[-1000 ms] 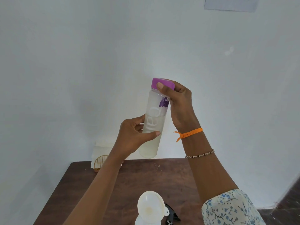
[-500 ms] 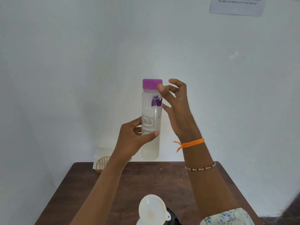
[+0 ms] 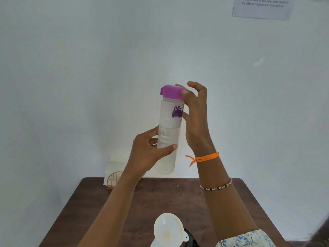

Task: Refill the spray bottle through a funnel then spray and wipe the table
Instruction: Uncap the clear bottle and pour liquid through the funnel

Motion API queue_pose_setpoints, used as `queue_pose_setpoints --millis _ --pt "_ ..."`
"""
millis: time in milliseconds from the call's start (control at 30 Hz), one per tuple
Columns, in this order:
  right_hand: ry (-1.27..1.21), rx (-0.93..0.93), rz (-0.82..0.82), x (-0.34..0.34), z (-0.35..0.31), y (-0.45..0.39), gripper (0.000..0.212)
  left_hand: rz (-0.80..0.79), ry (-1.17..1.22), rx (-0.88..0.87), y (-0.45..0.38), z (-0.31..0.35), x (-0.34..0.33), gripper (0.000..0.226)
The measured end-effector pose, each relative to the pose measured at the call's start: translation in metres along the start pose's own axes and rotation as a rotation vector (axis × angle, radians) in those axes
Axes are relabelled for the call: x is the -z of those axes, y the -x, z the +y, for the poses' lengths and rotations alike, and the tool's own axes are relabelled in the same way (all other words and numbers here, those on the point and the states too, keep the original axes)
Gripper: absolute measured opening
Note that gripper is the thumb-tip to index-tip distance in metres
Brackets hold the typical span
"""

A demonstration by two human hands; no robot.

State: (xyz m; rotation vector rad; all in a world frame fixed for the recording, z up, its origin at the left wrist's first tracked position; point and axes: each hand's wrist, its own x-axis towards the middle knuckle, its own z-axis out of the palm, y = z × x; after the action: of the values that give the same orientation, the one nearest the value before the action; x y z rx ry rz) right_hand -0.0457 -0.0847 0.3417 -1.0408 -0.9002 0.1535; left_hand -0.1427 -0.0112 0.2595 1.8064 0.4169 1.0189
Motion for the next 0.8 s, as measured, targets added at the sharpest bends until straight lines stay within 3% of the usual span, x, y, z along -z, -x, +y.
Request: queue_pose_setpoints --millis 167,333,500,700,800 --pt "0.154 0.14 0.081 -0.0081 -0.0041 0.0035 0.065 0.015 -0.025 -0.007 -0.0015 -0.0006 -0.0015 0.059" --pt "-0.015 0.057 0.024 -0.0036 -0.006 0.0019 0.053 0.009 -0.036 -0.045 -0.0011 -0.0016 -0.0018 0.057" --pt "0.172 0.162 0.113 -0.0099 -0.0077 0.0054 0.072 0.016 -0.071 -0.047 -0.0028 -0.0043 -0.0035 0.059" --pt "0.127 0.164 0.076 -0.0029 -0.0067 0.0033 0.055 0.029 -0.069 -0.057 -0.0017 -0.0047 -0.0034 0.058" --pt "0.144 0.158 0.068 -0.0081 -0.0073 0.0053 0.056 0.027 -0.068 -0.07 -0.0032 -0.005 -0.0039 0.054"
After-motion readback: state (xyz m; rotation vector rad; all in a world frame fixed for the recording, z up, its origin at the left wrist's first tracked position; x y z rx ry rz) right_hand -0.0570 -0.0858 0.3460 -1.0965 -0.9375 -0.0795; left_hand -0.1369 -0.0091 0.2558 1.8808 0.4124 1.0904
